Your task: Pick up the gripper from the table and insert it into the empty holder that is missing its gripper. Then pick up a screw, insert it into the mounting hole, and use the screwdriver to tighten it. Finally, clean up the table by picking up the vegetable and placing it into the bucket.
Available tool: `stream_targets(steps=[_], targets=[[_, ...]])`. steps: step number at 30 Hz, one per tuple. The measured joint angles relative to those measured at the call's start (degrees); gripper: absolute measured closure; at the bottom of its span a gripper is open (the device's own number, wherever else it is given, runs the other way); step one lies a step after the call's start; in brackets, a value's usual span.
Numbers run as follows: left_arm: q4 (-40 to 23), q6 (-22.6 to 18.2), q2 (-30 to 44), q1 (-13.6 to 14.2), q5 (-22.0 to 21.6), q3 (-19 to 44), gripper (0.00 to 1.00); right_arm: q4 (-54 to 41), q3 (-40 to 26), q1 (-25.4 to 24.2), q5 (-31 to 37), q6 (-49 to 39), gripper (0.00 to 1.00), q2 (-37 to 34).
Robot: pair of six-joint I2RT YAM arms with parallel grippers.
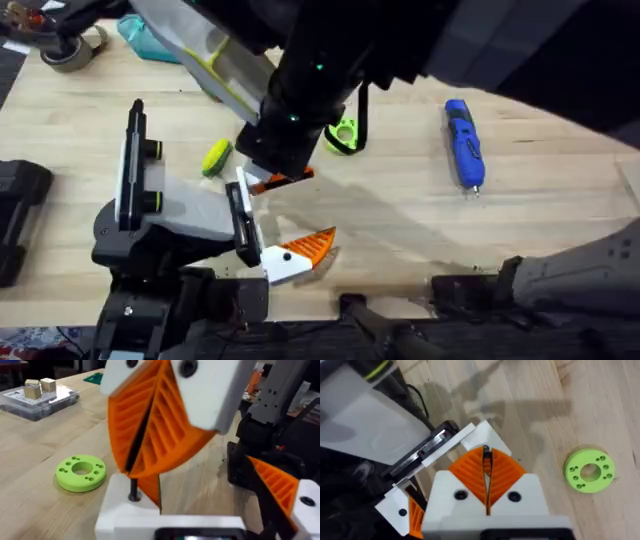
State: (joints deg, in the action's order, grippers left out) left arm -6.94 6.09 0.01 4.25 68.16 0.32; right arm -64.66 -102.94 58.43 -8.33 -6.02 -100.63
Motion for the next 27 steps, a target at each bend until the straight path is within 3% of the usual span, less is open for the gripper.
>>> stream_targets(steps=[27], targets=[[0.0, 0.0, 0.0, 0.0, 0.0, 0.0, 0.014, -2.0, -1.3, 0.0, -0.1, 0.0, 0.995, 0.0]])
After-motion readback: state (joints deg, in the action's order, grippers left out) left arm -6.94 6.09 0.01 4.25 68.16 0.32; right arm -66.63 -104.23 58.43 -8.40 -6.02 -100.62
